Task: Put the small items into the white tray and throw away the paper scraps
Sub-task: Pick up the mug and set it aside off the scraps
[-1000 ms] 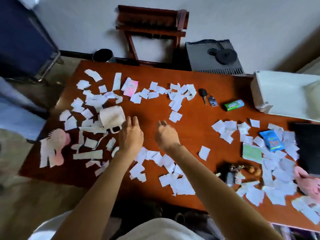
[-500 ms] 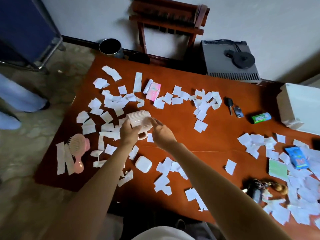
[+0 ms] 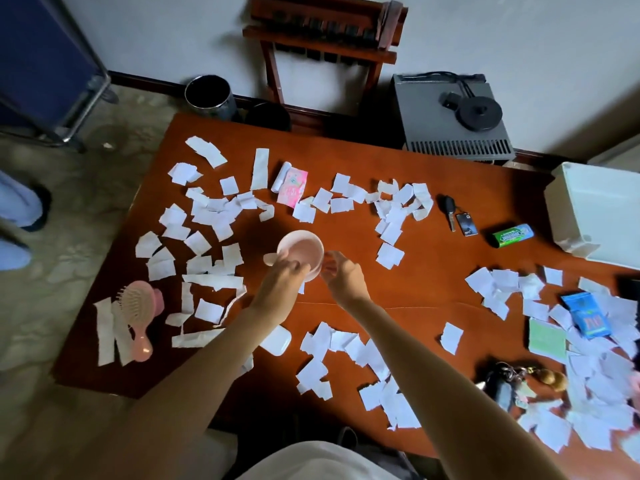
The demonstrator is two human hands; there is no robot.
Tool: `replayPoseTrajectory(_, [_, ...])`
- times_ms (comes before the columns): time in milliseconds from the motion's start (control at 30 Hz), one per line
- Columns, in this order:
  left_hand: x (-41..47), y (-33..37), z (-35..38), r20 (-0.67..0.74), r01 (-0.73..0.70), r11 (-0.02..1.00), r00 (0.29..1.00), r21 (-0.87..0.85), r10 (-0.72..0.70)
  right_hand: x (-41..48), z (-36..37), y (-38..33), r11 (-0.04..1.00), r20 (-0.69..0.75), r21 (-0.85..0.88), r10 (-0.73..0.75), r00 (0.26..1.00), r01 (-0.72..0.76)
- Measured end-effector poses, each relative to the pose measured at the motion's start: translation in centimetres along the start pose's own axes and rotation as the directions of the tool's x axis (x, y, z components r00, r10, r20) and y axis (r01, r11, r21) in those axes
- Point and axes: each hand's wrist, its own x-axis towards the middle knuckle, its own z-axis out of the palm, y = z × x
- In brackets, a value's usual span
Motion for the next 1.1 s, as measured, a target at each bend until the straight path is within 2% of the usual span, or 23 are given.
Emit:
replayPoseTrajectory(133, [-0.4,-1.0,0.2,-0.039,-0.064,0.998,0.997,-0.023,0.063,0.3,0.0,0.6,0.999,0.001,0.027,-0.018,1.000,0.018])
replayPoseTrajectory(200, [-0.5,-1.2,-0.1,-0.065,-0.058,0.998,0.996,0.036,0.061,0.6,0.0,0.7,0.998,0.034,0.055,-0.007,0.999,0.006])
replayPoseTrajectory(233, [-0.4,-1.4,-0.2,-0.073,-0.021,0.998,0.997,0.060,0.025,0.7,0.0,0.7,0.998,0.054,0.061,-0.008,0.998,0.005])
replayPoseTrajectory(300, [-0.2,-1.6,-0.3,-0.105,0.198,0.980,0.974,-0.030,-0.201,0.9,-0.1,0.8,0.999,0.090,0.041,-0.032,0.995,0.029])
replayPoseTrajectory(333, [0.0,-1.7,-0.2,-0.094,0.350,0.926,0.926,-0.138,-0.364,1.0,-0.1,0.9,0.999,0.110,0.026,-0.048,0.993,0.045])
replayPoseTrajectory(400, [0.9,-1.6,0.0,0.060,0.605,0.697,0.770,-0.385,-0.636,1.3,-0.3,1.1,0.998,0.155,0.008,-0.066,0.986,0.066])
replayPoseTrajectory(433, [1.3,-1.6,0.0,0.141,0.666,0.596,0.712,-0.449,-0.688,1.4,-0.4,1.2,0.998,0.178,0.009,-0.067,0.982,0.066])
replayPoseTrajectory(467, [1.6,-1.5,0.0,0.201,0.693,0.537,0.684,-0.481,-0.701,1.5,-0.4,1.4,0.998,0.199,0.017,-0.068,0.978,0.066])
replayPoseTrajectory(567, [1.7,-1.2,0.4,0.269,0.698,0.459,0.669,-0.550,-0.693,1.5,-0.3,1.5,0.996,0.226,0.042,-0.087,0.970,0.079])
replayPoseTrajectory(667, [1.6,-1.2,0.5,0.280,0.695,0.386,0.642,-0.607,-0.714,1.5,-0.3,1.1,0.992,0.185,0.107,-0.084,0.979,0.065])
replayPoseTrajectory(967, [1.1,-0.4,-1.9,0.168,0.522,0.385,0.732,-0.761,-0.660,-0.3,-1.7,-1.1,0.931,0.128,0.360,-0.115,0.985,0.062])
replayPoseTrajectory(1100, [-0.4,-3.4,-4.2,0.145,0.508,0.341,0.697,-0.791,-0.702,-0.7,0.5,-4.8,0.922,0.121,0.380,-0.136,0.983,0.081])
